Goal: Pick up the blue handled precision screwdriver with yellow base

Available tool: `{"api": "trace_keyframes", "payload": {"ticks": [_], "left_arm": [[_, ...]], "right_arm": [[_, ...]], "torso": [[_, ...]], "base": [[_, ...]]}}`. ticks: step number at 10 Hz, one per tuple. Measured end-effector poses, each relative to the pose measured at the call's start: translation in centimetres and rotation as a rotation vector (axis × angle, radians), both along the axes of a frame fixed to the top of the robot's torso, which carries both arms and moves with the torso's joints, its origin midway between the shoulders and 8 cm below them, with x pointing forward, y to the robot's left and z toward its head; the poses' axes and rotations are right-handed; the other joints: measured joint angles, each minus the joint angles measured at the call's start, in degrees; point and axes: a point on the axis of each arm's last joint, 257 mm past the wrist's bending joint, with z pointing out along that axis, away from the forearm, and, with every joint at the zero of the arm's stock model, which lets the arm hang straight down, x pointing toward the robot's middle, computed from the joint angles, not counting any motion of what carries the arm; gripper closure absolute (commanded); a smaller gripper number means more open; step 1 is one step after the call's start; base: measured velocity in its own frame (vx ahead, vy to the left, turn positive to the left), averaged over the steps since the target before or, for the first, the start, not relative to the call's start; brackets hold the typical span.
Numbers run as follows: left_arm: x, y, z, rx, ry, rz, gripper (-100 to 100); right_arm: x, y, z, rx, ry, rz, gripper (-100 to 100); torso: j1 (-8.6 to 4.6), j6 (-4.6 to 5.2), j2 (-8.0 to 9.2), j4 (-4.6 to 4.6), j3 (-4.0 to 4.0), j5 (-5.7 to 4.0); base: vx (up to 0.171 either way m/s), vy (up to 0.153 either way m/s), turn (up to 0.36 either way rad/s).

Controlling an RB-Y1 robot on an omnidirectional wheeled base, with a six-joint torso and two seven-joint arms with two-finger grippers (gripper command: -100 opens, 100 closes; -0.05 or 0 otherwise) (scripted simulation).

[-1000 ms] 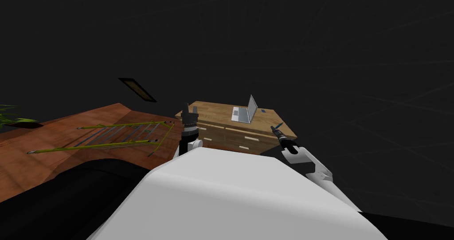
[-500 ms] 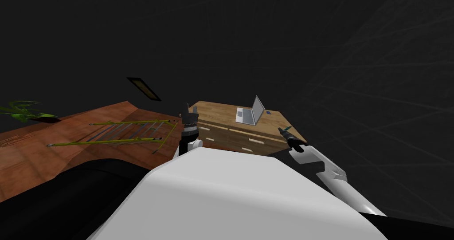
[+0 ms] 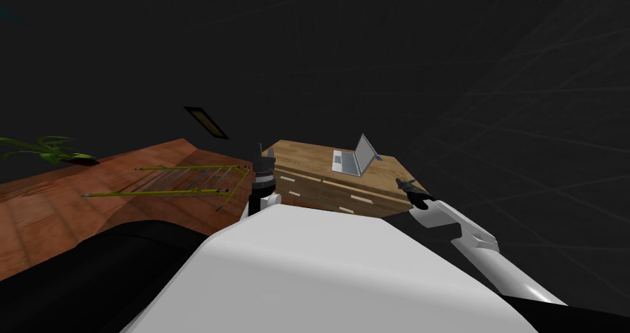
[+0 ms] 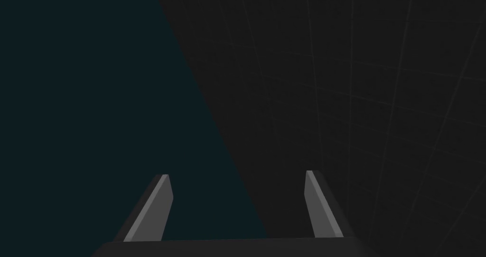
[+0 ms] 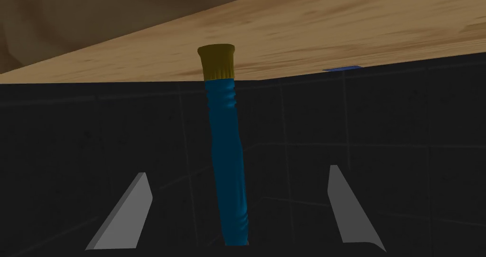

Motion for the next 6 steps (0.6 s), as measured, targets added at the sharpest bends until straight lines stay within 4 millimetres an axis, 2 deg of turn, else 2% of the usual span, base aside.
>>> {"api": "trace_keyframes", "payload": {"ticks": [1,2,6], "left_arm": [[0.0,0.0,0.0,0.0,0.0,0.0,0],[0.0,0.0,0.0,0.0,0.0,0.0,0],[0.0,0.0,0.0,0.0,0.0,0.0,0]], "right_arm": [[0.0,-0.1,0.1,-0.003,0.002,-0.003,0],[0.0,-0.1,0.1,-0.003,0.002,-0.003,-100],[-0.5,-3.3,-0.1,-0.007,0.001,-0.081,-100]], "torso": [[-0.09,0.01,0.04,0.0,0.02,-0.04],[-0.14,0.01,0.07,0.01,0.04,-0.05],[-0.33,0.0,0.51,0.11,0.29,-0.1]], "base": [[0.0,0.0,0.0],[-0.041,-0.008,0.168],[-0.113,-0.03,0.24]]}}
